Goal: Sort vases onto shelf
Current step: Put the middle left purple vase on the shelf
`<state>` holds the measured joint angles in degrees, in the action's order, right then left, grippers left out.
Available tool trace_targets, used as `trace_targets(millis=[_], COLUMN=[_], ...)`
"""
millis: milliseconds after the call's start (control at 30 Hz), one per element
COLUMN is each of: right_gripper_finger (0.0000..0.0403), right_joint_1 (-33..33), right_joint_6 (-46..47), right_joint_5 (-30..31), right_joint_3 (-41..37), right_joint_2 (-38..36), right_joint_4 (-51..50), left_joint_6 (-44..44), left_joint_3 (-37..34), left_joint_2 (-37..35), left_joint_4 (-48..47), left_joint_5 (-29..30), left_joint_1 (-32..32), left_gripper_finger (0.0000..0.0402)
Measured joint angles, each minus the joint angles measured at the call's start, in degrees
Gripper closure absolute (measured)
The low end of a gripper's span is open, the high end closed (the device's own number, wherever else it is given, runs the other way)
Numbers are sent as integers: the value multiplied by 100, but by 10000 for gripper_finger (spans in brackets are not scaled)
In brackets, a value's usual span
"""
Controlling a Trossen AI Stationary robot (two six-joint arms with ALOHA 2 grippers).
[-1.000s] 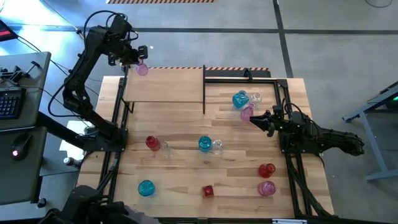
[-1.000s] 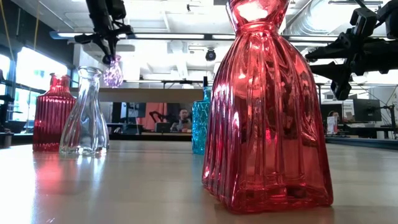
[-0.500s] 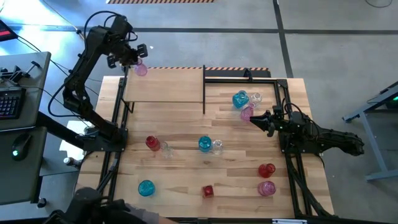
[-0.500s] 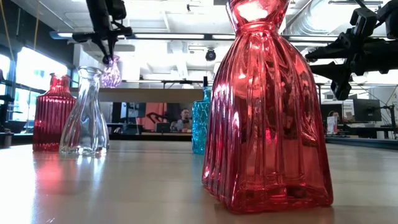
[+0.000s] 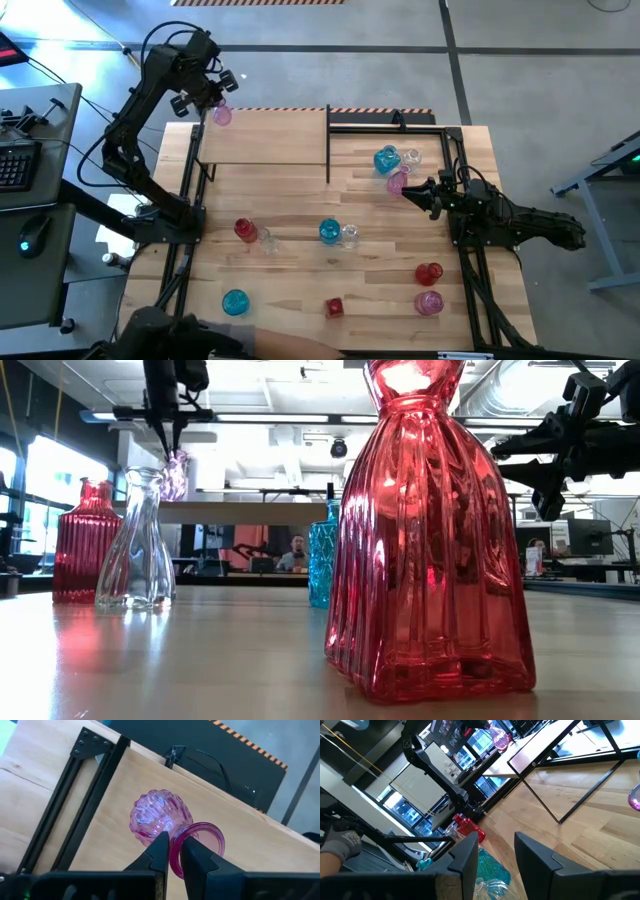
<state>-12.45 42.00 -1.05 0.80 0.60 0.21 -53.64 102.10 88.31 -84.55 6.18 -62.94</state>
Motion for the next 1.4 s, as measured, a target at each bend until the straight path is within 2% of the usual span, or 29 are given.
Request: trace_targets(millis=[433, 1033, 1400], right_gripper_finger=[286, 286, 286], right_joint_1=[-1, -2, -1], right_joint_6=[0, 0, 0], right_joint_5=[0, 1, 0], right_joint_3=[0, 0, 0], right_joint_2=[0, -2, 0], right_joint_4=[0, 0, 0], left_joint_6=[-632, -625, -605], left_joint_3=[-7, -4, -7], left_joint_2=[118, 431, 437], left_joint_4=[136, 166, 150], left_joint_5=[170, 7, -16], left_joint_1=[-18, -217, -221], left_gripper_finger=[373, 365, 325])
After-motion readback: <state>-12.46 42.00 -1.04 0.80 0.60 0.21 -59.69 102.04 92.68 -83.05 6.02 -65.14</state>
